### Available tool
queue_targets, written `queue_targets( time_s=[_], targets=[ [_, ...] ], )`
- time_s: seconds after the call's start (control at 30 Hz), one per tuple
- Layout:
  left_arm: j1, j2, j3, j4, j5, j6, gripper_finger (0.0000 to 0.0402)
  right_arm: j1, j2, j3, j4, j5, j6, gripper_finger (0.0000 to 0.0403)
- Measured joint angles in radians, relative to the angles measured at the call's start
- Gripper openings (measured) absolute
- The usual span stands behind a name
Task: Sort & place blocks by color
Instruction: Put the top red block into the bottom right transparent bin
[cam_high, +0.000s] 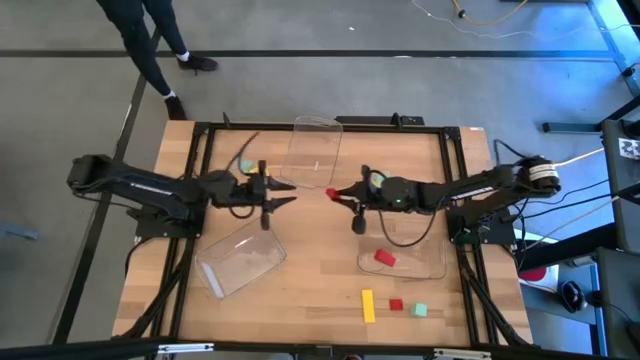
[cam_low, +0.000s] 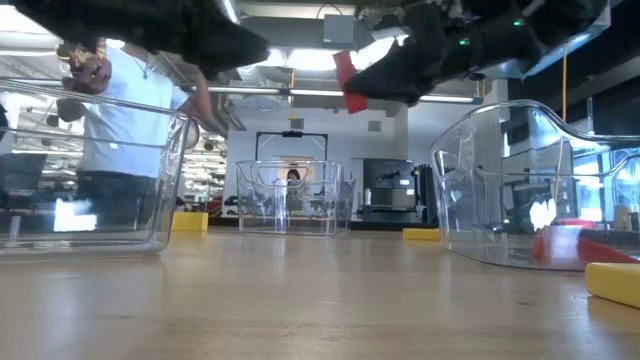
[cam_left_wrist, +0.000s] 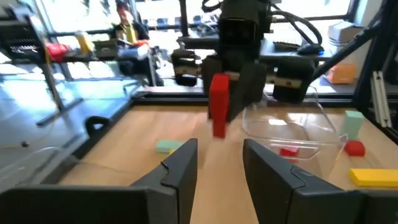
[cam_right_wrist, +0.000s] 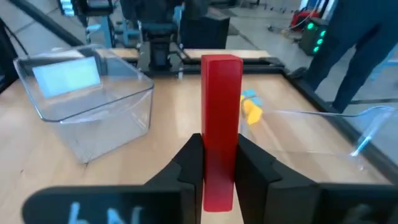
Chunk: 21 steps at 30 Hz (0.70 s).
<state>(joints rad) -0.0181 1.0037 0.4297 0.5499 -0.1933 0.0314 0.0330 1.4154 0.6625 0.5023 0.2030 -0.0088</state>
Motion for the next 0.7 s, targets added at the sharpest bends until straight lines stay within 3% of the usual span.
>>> queue_targets(
  time_s=[0.13,0.37,0.53,0.7],
  targets=[
    [0.002,-0.159,-0.102,0.045,-0.028,0.008,0.012,0.003,-0.097,-0.075,0.09,0.0,-0.001,0.0059],
    [0.033,-0.34,-0.214,0.069,0.037,0.008,0.0119,0.005,-0.209,-0.16,0.148,-0.002,0.0,0.0059],
    [0.051,-0.38,-0.233,0.071,0.108,0.013,0.0119,0.005,-0.219,-0.177,0.18,-0.002,0.0,0.0059],
    [0.051,-0.38,-0.233,0.071,0.107,0.008,0.0119,0.005,-0.219,-0.177,0.177,-0.002,0.0,0.0059]
  ],
)
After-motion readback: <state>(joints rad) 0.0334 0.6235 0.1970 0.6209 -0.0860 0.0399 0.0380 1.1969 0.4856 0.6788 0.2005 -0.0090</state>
